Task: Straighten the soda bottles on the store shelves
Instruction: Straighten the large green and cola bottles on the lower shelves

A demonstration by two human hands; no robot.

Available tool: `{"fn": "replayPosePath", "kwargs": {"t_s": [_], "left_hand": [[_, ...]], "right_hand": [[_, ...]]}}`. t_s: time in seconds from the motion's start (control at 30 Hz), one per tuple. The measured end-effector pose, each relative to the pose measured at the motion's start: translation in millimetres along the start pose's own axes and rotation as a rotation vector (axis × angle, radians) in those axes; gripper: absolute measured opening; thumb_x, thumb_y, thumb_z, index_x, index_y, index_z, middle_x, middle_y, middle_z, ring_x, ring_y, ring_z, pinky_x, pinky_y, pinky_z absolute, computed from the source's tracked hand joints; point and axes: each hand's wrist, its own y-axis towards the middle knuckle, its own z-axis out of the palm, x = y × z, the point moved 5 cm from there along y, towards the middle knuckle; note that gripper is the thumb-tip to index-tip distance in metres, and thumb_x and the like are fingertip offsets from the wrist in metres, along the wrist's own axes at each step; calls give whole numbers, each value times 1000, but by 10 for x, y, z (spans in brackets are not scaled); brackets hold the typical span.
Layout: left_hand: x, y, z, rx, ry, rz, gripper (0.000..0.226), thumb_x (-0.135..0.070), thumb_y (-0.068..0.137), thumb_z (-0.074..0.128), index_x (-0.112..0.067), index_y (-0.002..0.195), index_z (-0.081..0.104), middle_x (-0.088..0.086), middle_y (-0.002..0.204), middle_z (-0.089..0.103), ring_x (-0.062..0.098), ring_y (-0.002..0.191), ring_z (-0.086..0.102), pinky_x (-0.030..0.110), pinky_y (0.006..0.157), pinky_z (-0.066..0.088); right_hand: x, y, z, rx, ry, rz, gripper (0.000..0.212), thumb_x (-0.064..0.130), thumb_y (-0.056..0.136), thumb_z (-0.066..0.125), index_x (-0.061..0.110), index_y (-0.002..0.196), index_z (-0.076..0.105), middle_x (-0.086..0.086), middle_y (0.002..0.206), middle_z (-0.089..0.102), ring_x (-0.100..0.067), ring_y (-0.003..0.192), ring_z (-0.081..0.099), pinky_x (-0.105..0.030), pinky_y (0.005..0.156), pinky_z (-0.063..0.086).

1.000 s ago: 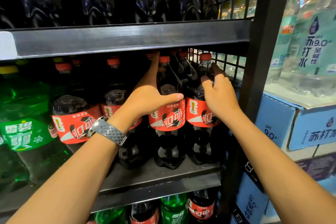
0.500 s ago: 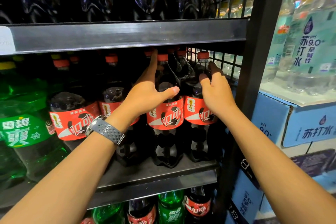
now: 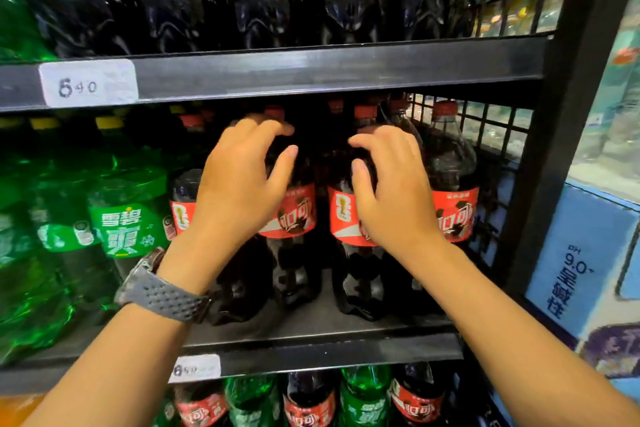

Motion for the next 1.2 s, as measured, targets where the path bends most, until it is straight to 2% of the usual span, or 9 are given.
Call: {"fn": "replayPosePath", "kwargs": {"t_s": [0.1,0.2,0.23,0.3,0.4,0.5,0.63,0.87,1.2], "left_hand": [[293,-117,-211,-50,205,-14,29,-27,87,60,-7,109,60,14,96,55,34,93,49,41,83,39],[557,-189,-282,-12,294,-125,37,-27,83,65,0,104,52,22,96,51,39,93,46,46,80,38],[649,-195,-277,33,286,-186,40,-29,83,65,2,104,51,25,98,52,41,94,48,46,80,39],[802,-162,-259,100,240,-308,45,-33,84,64,4,105,52,28,100,54,43,96,51,39,72,38],[956,-100,-251,99,153,-353,43,-38,82,64,-3,104,51,20,93,55,40,90,55,29,63,28],[1087,-44,-194,142,55,-384,63,-41,79,66,-16,131,40,17,108,60,37,97,58,29,67,36],[1159,30,-30,145,-15,-474,71,-43,83,64,-16,140,32,15,130,55,37,116,53,34,83,44],[1233,105,80,93,-59,-579,50,-47,93,51,-6,123,45,21,114,62,41,102,60,38,78,47],[1256,88,64,51,-214,-535,37,-43,98,38,-12,115,48,16,100,63,39,87,61,39,69,46]], "right_hand": [[224,86,366,186,118,90,35,23,92,55,7,123,51,-8,116,54,-23,110,50,-27,88,40],[274,206,667,263,110,250,34,40,90,58,9,101,48,-7,94,53,-29,93,57,-31,68,42],[273,265,769,290,136,309,43,41,89,59,6,110,48,-10,99,55,-32,96,58,-34,70,45],[230,374,979,365,212,422,76,42,88,59,7,146,25,-16,139,44,-34,124,46,-37,97,42],[182,507,1237,435,251,535,89,45,88,60,12,152,8,-10,156,21,-30,140,27,-32,109,28],[141,546,1393,432,200,540,86,44,87,61,10,151,14,-13,152,30,-32,136,34,-34,105,34],[207,568,1418,320,145,438,80,41,89,58,10,150,16,-15,150,33,-34,134,37,-38,104,35],[242,690,1427,378,-10,409,60,46,95,42,9,139,28,-20,122,57,-39,107,58,-38,77,44],[278,719,1248,325,-158,369,56,44,99,30,6,139,29,-19,116,60,-40,103,57,-40,79,43]]}}
